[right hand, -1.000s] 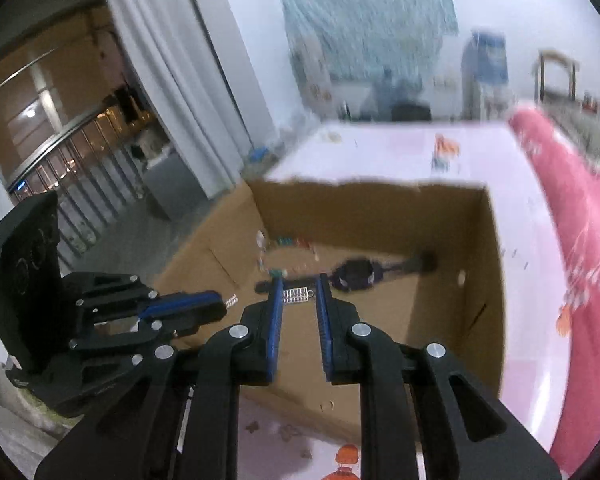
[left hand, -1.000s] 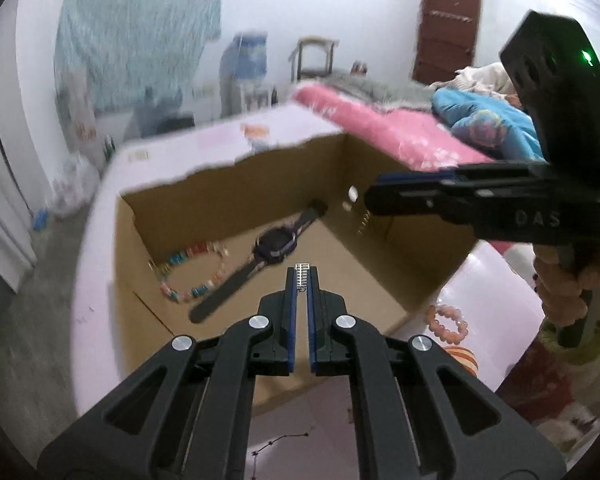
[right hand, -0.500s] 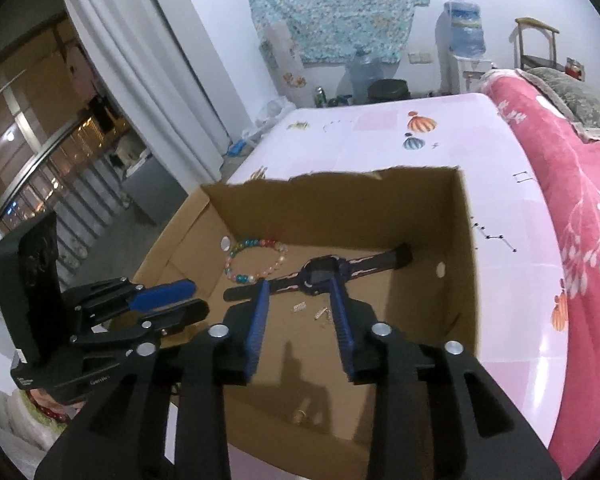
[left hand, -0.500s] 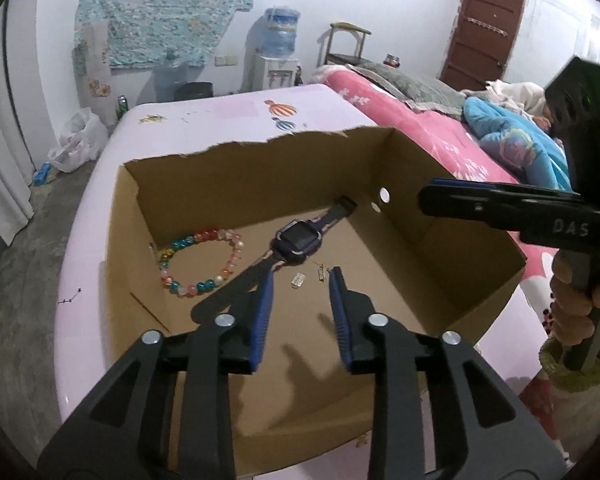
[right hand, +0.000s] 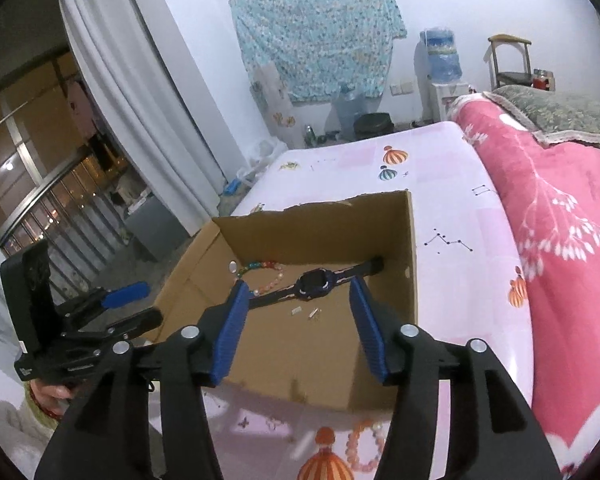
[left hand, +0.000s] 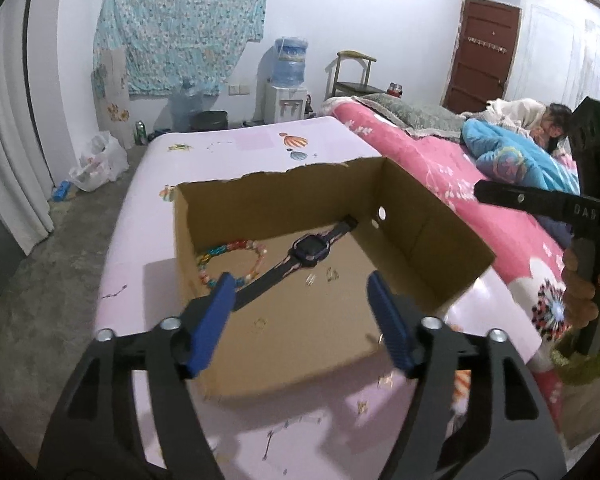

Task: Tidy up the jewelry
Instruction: 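Withdraw the left gripper from the box toward the gold butterfly charm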

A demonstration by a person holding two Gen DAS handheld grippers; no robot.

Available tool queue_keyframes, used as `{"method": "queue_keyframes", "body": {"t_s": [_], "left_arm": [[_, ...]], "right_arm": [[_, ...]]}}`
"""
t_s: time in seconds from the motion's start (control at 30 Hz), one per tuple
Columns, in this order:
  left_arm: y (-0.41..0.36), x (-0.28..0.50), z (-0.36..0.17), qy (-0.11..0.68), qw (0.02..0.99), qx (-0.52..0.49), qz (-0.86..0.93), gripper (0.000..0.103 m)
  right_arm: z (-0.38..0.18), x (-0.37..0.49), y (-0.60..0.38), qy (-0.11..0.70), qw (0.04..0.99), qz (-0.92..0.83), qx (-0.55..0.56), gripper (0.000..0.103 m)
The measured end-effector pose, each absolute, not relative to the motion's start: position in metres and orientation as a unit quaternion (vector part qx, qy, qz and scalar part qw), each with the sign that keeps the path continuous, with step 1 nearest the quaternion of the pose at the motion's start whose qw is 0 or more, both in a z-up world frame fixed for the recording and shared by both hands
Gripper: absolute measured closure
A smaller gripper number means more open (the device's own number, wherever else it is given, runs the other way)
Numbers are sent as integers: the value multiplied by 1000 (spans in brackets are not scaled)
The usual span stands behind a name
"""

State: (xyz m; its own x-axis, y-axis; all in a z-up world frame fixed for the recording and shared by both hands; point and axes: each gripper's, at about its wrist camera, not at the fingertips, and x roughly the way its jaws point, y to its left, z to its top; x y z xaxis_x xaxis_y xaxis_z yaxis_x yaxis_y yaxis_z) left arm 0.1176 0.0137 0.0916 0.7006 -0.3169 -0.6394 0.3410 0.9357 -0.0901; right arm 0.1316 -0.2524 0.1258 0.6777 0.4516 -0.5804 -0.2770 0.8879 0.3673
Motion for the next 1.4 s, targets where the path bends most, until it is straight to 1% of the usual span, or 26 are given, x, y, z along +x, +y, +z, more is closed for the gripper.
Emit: {"method": "queue_keyframes", "body": {"t_s": [0.03,0.07,0.2,0.27,0.33,0.43,0.6,0.77,0.8,0.87,0.97,1.1,1.4], "left_arm": [[15,111,93,343,922,25,-178,25],[16,105,93,342,922,33,-177,21],[15,73,91,344,919,86,-173,16],[12,60,82,360,911,103,-176,15],[10,54,71,379,901,107,-180,14],[6,49,45,417,885,106,-177,14],[3,61,-8,479,860,88,-151,14],[7,81,-46,510,848,89,-116,14],[7,84,-50,512,847,90,-110,12],[11,88,-51,506,852,76,-112,12],[16,90,-54,503,856,62,-106,8],[19,85,-55,485,866,60,-104,8],[18,83,-53,495,860,63,-108,8]], "right_arm": [[127,126,-253,346,908,202,123,50],[127,117,-253,344,909,206,117,50],[122,92,-247,345,908,216,96,50],[117,81,-244,352,905,219,91,47],[106,69,-241,365,899,222,92,38],[86,55,-236,390,892,212,90,32],[45,44,-228,445,871,182,99,32],[18,40,-218,481,852,173,114,32],[13,40,-214,488,849,169,110,32],[7,41,-207,495,848,163,99,32],[2,43,-194,504,847,154,72,32],[-5,45,-185,512,843,152,55,32],[-16,52,-182,526,835,152,63,32]]}}
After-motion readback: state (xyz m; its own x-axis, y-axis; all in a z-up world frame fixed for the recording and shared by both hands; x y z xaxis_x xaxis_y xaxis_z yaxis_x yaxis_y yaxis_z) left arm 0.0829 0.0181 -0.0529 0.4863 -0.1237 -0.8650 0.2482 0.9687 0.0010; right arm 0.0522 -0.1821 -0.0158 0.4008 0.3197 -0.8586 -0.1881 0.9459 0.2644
